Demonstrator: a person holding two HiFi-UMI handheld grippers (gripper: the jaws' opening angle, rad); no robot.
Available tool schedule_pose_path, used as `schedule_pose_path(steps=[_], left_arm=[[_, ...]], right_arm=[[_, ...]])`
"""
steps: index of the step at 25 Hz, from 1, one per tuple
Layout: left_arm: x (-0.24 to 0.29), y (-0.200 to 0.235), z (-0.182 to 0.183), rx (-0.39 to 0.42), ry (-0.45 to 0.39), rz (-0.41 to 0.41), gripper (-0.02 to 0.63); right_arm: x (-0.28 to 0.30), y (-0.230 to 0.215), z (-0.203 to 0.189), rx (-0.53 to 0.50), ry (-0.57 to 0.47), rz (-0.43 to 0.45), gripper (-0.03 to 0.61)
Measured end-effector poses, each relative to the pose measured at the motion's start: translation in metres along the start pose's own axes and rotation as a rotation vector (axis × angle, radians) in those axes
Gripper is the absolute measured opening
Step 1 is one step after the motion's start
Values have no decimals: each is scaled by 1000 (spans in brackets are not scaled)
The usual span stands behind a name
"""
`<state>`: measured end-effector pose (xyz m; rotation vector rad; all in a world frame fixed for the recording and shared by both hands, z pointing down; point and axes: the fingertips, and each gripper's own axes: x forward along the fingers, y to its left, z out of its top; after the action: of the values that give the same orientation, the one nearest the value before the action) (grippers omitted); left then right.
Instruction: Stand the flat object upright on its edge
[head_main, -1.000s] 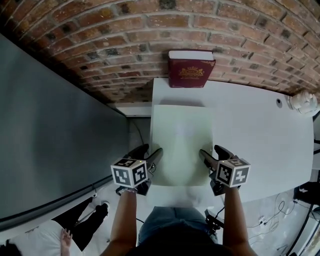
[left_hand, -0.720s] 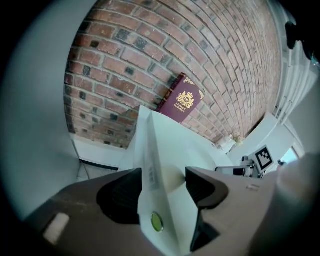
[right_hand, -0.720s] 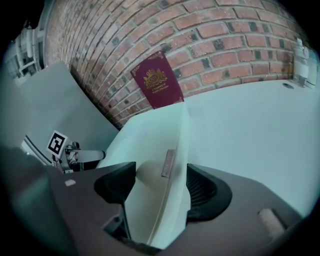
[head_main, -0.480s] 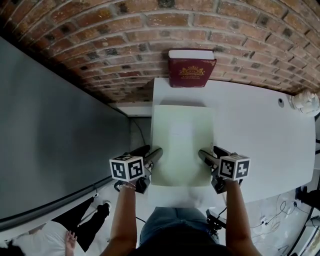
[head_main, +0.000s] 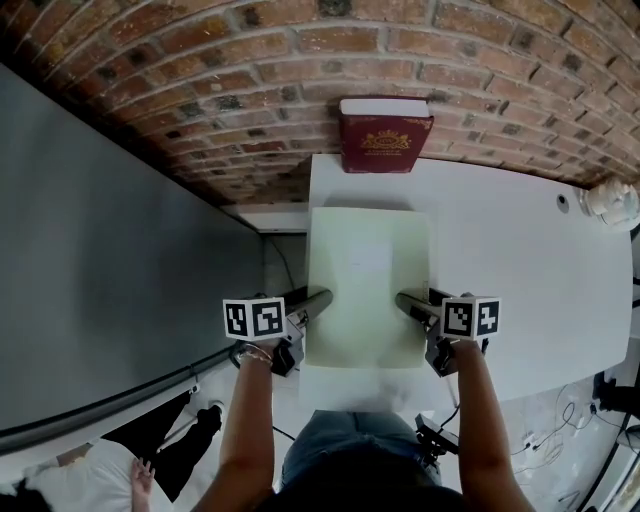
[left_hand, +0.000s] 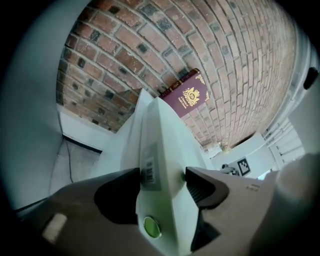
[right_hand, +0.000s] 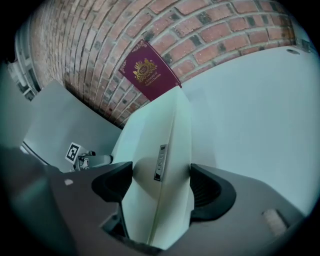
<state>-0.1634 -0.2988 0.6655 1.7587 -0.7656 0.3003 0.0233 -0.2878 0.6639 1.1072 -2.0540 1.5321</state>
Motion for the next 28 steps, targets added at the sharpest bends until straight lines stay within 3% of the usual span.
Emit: schedule_pose_path(steps=[4, 9, 17, 28], left_arm=[[5, 0, -1, -46, 8, -39, 307], [5, 0, -1, -39, -11, -33, 307], [0, -5, 2, 19, 8, 10, 307], [-23, -27, 12, 74, -31, -2, 307]], right_arm=[[3, 0, 0, 18, 19, 4, 376], [2, 0, 1, 31, -5, -8, 373], [0, 3, -3, 67, -14, -47, 362], [-21, 26, 0, 52, -70, -40, 356]])
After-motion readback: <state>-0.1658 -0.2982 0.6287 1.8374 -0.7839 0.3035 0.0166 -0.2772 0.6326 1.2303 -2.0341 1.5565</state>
